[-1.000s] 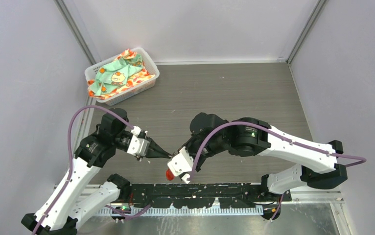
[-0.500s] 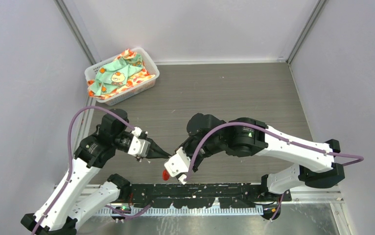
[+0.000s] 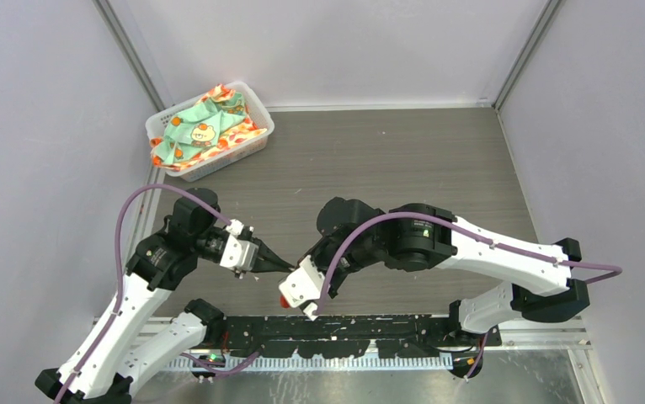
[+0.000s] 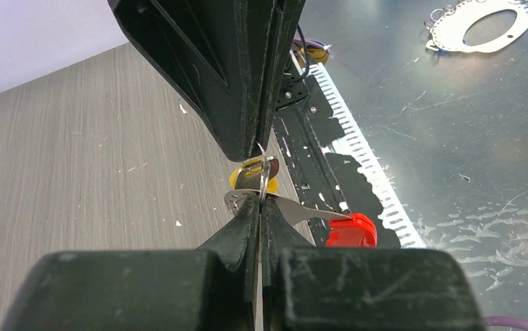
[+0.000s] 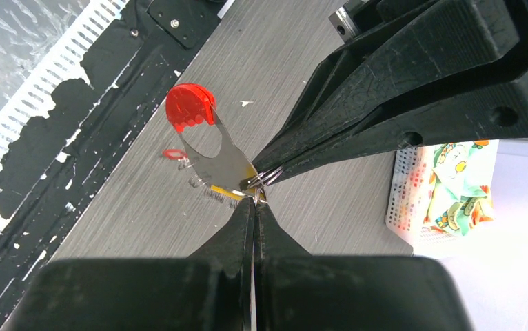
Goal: Put the keys on the keyring
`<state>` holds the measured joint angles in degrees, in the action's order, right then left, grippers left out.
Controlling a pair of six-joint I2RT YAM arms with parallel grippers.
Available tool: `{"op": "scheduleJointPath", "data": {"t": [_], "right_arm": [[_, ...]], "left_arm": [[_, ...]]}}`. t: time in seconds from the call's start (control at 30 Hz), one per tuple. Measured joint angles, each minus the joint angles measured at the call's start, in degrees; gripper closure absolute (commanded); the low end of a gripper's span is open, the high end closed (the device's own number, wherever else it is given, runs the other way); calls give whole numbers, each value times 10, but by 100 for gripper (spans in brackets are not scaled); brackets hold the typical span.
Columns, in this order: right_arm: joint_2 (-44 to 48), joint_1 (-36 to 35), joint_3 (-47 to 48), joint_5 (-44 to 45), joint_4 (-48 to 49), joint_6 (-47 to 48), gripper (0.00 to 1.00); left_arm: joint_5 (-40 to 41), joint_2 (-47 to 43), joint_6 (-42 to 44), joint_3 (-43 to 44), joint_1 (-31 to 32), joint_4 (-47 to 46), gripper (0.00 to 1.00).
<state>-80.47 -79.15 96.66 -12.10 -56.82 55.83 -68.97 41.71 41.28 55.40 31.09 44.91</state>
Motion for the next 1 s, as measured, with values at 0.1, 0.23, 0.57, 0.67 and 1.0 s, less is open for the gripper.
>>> {"op": "scheduleJointPath", "data": {"t": [0.1,0.23,0.57,0.67,1.0], "right_arm": [[-2,-1,4,1,-1,0,99],[-2,-2,5,4,-2,0,99],[-2,-4,5,25,-16,0,99],[-2,-4,5,34,-21,-2,99],[-2,-4,5,38,-20,-3,99]], "left_arm": [[3,0,0,0,0,0,100],[4,0,0,0,0,0,100],[7,-1,-1,0,0,1,100],[8,-1,-1,0,0,3,100],[17,0,-6,2,0,10,100]]}}
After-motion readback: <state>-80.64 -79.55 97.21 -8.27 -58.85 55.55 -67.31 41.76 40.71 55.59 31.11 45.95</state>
